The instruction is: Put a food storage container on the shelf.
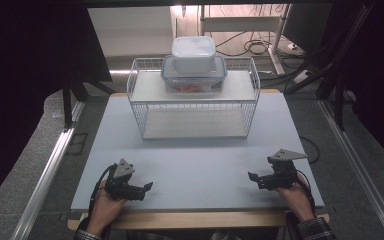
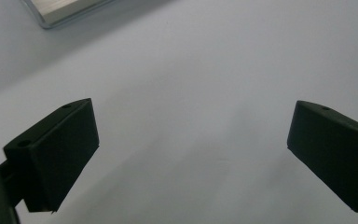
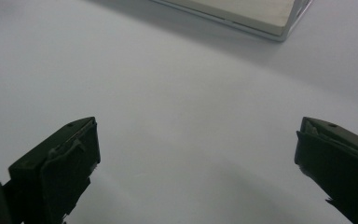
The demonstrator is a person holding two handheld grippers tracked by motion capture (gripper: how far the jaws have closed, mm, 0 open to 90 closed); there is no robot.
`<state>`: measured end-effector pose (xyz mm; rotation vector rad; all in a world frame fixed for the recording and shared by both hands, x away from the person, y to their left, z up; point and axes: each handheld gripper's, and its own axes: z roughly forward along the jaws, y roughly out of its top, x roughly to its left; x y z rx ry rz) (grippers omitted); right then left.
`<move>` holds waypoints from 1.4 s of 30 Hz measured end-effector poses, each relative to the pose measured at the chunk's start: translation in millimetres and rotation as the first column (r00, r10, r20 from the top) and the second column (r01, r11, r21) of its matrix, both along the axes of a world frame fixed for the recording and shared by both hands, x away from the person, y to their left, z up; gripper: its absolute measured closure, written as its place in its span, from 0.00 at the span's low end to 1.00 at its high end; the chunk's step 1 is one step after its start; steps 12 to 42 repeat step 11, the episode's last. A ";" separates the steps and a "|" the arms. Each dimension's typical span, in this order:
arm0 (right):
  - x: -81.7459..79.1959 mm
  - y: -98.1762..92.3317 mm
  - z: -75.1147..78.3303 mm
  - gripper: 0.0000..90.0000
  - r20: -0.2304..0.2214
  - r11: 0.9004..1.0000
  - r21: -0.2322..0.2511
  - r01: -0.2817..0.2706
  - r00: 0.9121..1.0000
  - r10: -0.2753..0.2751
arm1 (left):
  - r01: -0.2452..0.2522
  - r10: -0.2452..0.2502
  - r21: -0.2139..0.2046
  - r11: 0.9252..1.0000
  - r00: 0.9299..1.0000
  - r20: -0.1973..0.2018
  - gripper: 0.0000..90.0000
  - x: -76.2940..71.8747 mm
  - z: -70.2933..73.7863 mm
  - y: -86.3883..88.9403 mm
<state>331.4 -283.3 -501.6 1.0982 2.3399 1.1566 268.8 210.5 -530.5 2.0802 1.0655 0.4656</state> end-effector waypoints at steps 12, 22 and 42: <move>2.7 0.4 -3.9 0.00 -0.023 1.000 -0.003 -0.003 1.000 0.003 | 0.013 -0.013 0.010 1.000 1.000 -0.018 0.02 1.8 -2.3 -2.1; 2.7 0.4 -3.9 0.00 -0.023 1.000 -0.003 -0.003 1.000 0.003 | 0.013 -0.013 0.010 1.000 1.000 -0.018 0.02 1.8 -2.3 -2.1; 2.7 0.4 -3.9 0.00 -0.023 1.000 -0.003 -0.003 1.000 0.003 | 0.013 -0.013 0.010 1.000 1.000 -0.018 0.02 1.8 -2.3 -2.1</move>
